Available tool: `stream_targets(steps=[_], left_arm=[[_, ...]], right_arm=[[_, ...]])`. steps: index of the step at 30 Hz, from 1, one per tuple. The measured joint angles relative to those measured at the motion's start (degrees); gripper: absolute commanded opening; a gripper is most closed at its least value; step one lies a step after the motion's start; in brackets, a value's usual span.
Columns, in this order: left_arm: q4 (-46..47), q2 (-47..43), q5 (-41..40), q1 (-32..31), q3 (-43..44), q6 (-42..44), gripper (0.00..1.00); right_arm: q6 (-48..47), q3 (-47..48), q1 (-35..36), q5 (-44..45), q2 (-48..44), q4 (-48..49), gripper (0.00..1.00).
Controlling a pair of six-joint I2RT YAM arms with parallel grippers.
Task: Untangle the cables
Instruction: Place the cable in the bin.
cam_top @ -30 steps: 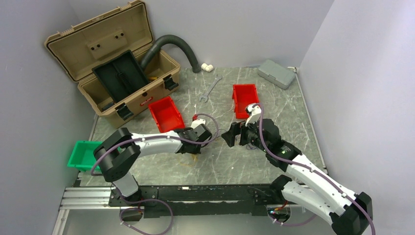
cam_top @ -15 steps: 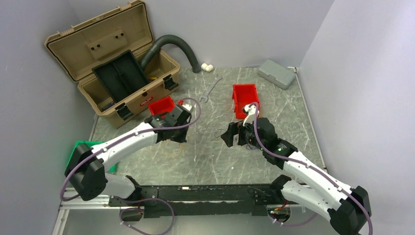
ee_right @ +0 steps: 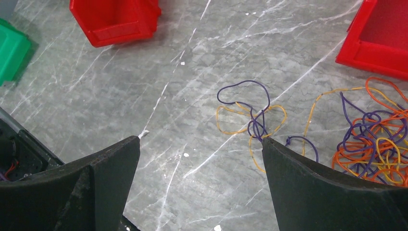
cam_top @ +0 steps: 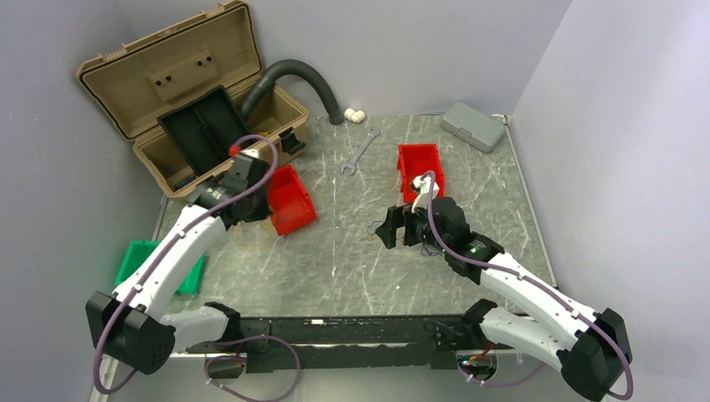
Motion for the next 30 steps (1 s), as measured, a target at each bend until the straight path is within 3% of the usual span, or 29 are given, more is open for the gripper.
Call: stream_targets(steps=[4, 7, 13, 18, 22, 30], left_arm=[[-6.2, -2.3, -8.0, 7.9, 3.5, -5.4, 0.00], [-9.5, -5.9, -12.4, 17.6, 4.3, -9.5, 0.00], [-10.9, -14.2, -14.5, 40.9, 1.2, -13.1, 0.00], [-10.4, -13.9, -12.3, 54.3, -5.3, -15.9, 0.00], [-8.2, -9.4, -10.8, 59.7, -10.3, -18.3, 0.00], [-4.1, -0.1, -6.9, 64.7, -10.4, -18.7, 0.01]], right_arm=[[-0.4, 0.1, 0.0, -0.1, 0.2, 0.3, 1.00], [-0.5, 0.6, 0.0, -0.6, 0.8, 0.3, 1.00], [-1.0, 3.1, 0.0, -4.0, 2.4, 0.3, 1.00], [-1.2, 4.9, 0.0, -7.2, 3.3, 0.3, 1.00], [-1.2, 5.7, 0.0, -9.6, 3.5, -0.1, 1.00], [-1.2, 5.8, 0.0, -10.9, 1.5, -1.2, 1.00]])
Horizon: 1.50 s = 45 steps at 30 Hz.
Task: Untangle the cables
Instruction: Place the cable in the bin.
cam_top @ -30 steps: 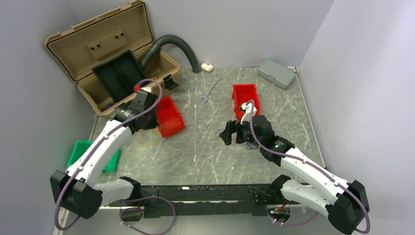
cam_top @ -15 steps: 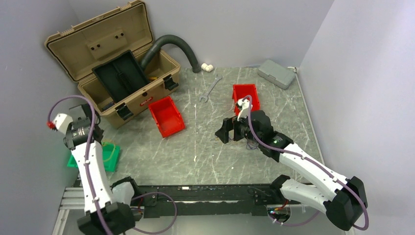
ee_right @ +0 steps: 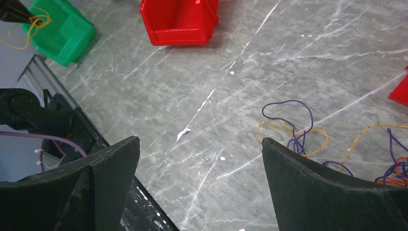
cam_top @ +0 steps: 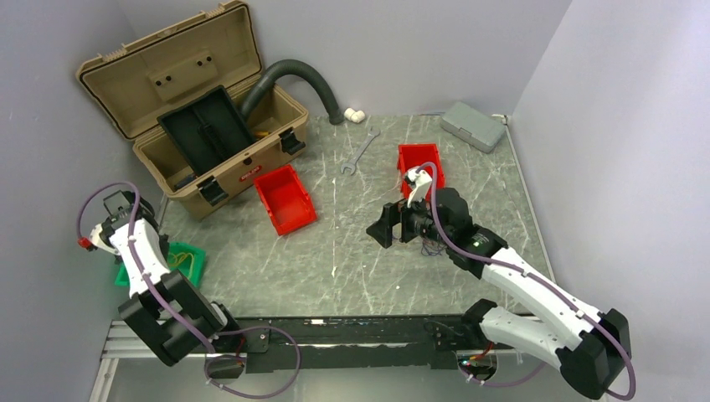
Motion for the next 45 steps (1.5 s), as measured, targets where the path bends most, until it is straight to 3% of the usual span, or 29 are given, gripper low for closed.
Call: stream_targets(steps=[8, 15, 21, 28, 36, 45], left_arm=[[3.2, 1.5, -5.0, 3.0, 0.0, -1.2, 0.10], [6.4, 2.2, -8.2, 3.3, -1.6, -1.7, 0.00], [9.1, 7.4, -5.6, 2.4, -4.9, -5.1, 0.00], [10.4, 9.0, -3.7, -4.9, -9.7, -11.0, 0.00], [9.6, 7.5, -3.6, -20.2, -11.1, -19.3, 0.00], [3.2, 4.6, -7.4, -20.2, -7.9, -23.3, 0.00]], right_arm=[[0.0, 0.0, 0.0, 0.0, -2.1, -1.1, 1.00], [0.0, 0.0, 0.0, 0.0, -3.8, -2.4, 1.00], [0.0, 0.0, 0.0, 0.0, -3.8, -2.4, 1.00], [0.0, 0.0, 0.0, -0.2, -3.8, -2.4, 1.00], [0.0, 0.0, 0.0, -0.2, -3.8, -2.4, 1.00], [0.0, 0.1, 0.0, -0.2, -3.8, -2.4, 1.00]])
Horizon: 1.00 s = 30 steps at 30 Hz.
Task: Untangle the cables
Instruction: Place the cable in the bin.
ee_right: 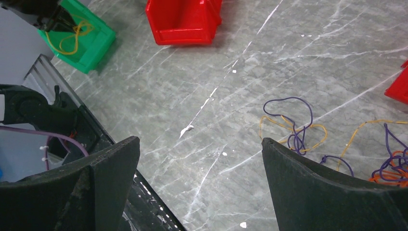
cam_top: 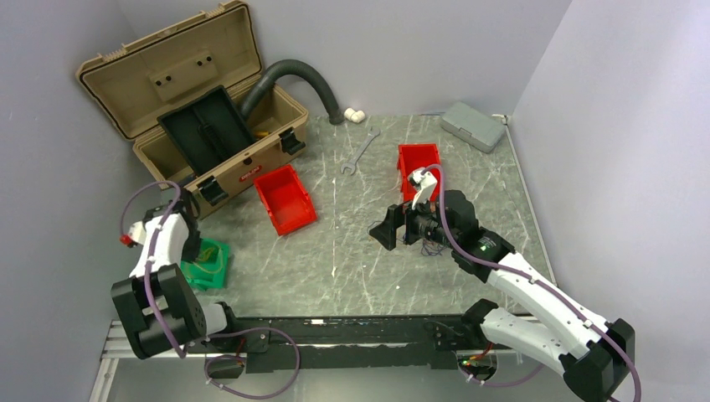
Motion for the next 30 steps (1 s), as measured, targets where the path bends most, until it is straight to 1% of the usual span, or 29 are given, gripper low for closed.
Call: stream_targets(steps=[3, 4, 6, 7, 9, 10, 13, 14, 15, 17, 18, 22, 25, 30], left_arm=[[-0.2, 0.0, -1.0, 5.7, 2.4, 1.0, 0.00], [-0.1, 0.0, -1.4, 7.5, 3.0, 1.4, 0.02], [-0.2, 0.0, -2.4, 10.5, 3.8, 2.2, 0.10], [-0.3, 0.1, -3.1, 11.5, 4.2, 2.7, 0.16], [-0.6, 0.5, -3.8, 12.2, 4.6, 3.2, 0.32], [-0.7, 1.0, -4.0, 12.2, 4.9, 3.3, 0.39], [-1.2, 1.9, -3.9, 12.3, 5.0, 4.1, 0.52], [-1.8, 2.2, -3.8, 12.3, 5.1, 4.4, 0.63], [-2.1, 2.2, -3.8, 12.3, 5.4, 4.9, 0.71], [-2.8, 1.8, -3.8, 12.3, 6.2, 6.0, 0.77], [-3.0, 1.3, -3.8, 12.3, 6.6, 6.3, 0.82], [-4.2, -3.1, -3.8, 12.3, 7.4, 7.5, 0.88], [-5.7, -7.3, -3.8, 12.3, 8.5, 8.6, 0.90], [-7.2, -11.7, -1.9, 12.3, 13.3, 13.3, 0.97]], right_arm=[[0.0, 0.3, 0.0, 0.0, -0.2, -0.4, 1.00], [0.0, 0.5, 0.0, 0.0, -0.3, -0.6, 1.00], [-0.1, 0.6, 0.0, 0.1, -0.8, -0.7, 1.00], [-0.1, 0.6, 0.0, 0.2, -1.0, -0.8, 1.00], [-0.2, 0.6, 0.0, 0.2, -1.4, -0.8, 1.00], [-0.2, 0.6, 0.0, 0.2, -1.4, -0.8, 1.00], [-0.2, 0.8, 0.0, 0.2, -1.3, -0.9, 1.00], [-0.2, 0.9, 0.0, 0.2, -1.3, -1.0, 1.00], [-0.2, 1.2, 0.0, 0.2, -1.2, -1.1, 1.00], [-0.2, 1.5, 0.0, 0.2, -1.2, -1.2, 1.00], [-0.2, 1.6, 0.0, 0.2, -1.2, -1.2, 1.00], [-0.2, 1.7, 0.0, 0.2, -1.2, -1.2, 1.00], [-0.2, 1.7, 0.0, 0.1, -1.2, -1.2, 1.00], [-0.2, 1.7, 0.0, 0.3, -1.2, -1.4, 1.00]])
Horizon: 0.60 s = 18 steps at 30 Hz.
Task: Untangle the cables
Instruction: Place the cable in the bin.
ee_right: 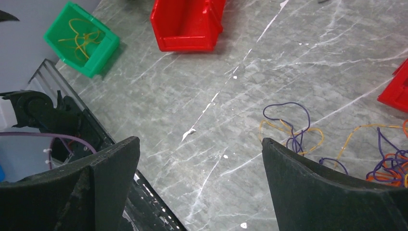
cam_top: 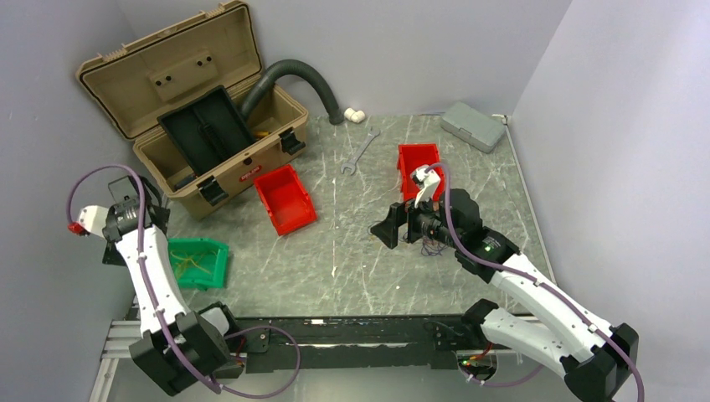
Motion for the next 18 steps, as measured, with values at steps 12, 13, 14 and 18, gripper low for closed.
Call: stream_targets(steps=[12, 13, 14, 18], left_arm=[[14.0, -14.0, 37.0, -13.6, -2.3, 30.1, 0.99], [14.7, -14.6, 38.7, -16.9, -2.8, 31.2, 0.99], [15.0, -14.9, 40.0, -20.3, -3.2, 32.1, 0.99], [17.6, -14.4, 42.8, -32.3, -5.6, 33.9, 0.99]], right_arm=[[5.0, 3.9, -2.4, 18.5, 6.3, -11.7, 1.00], [5.7, 3.9, -4.4, 19.4, 6.8, -12.9, 1.00], [6.4, 3.8, -7.3, 20.3, 7.3, -13.9, 1.00], [9.0, 1.6, -15.5, 24.9, 7.4, -15.5, 0.99]])
